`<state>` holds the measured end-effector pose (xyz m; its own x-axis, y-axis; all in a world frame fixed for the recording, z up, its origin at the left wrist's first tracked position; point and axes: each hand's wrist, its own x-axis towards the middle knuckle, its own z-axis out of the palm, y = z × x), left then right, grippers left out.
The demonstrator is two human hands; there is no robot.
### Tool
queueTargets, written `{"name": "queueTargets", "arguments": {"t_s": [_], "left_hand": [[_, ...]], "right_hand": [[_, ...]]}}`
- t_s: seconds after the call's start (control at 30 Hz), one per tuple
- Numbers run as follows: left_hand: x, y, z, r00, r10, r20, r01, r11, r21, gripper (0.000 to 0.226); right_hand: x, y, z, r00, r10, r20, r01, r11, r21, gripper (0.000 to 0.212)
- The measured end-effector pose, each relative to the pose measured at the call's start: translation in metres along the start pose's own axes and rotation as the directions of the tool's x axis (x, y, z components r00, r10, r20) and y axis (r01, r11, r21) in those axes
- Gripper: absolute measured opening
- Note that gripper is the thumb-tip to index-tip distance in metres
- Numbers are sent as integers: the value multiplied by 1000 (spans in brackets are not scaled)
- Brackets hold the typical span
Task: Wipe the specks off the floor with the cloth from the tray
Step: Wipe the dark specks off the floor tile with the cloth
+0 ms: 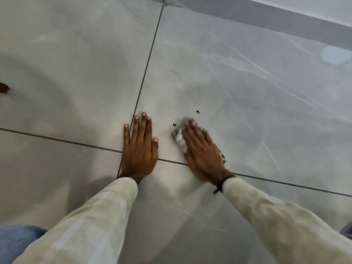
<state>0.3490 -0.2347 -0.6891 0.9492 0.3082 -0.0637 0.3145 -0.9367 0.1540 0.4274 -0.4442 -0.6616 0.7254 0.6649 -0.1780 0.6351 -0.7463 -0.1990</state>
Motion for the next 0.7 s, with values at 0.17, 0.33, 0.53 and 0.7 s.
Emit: {"name": "queueTargets", "arguments": {"t_s": [0.17, 0.33, 0.53, 0.7], "left_hand": [[0, 0, -1, 1000, -3, 13, 3, 1000, 4, 69], [1, -1, 1, 1000, 3, 4, -3, 1000, 3, 69], [1, -3, -1, 1000, 3, 8, -2, 999, -40, 67], [1, -1, -2, 1000, 0, 10, 0, 1000, -24, 67]], "right_hand": [[-7, 70, -20, 995, -59, 85, 62, 997, -37, 59], [70, 13, -17, 999, 36, -34, -36, 999, 13, 61], [26, 55, -29, 966, -237, 103, 243, 969, -44, 59], [75, 22, -33, 998, -44, 48, 44, 999, -9, 61]]}}
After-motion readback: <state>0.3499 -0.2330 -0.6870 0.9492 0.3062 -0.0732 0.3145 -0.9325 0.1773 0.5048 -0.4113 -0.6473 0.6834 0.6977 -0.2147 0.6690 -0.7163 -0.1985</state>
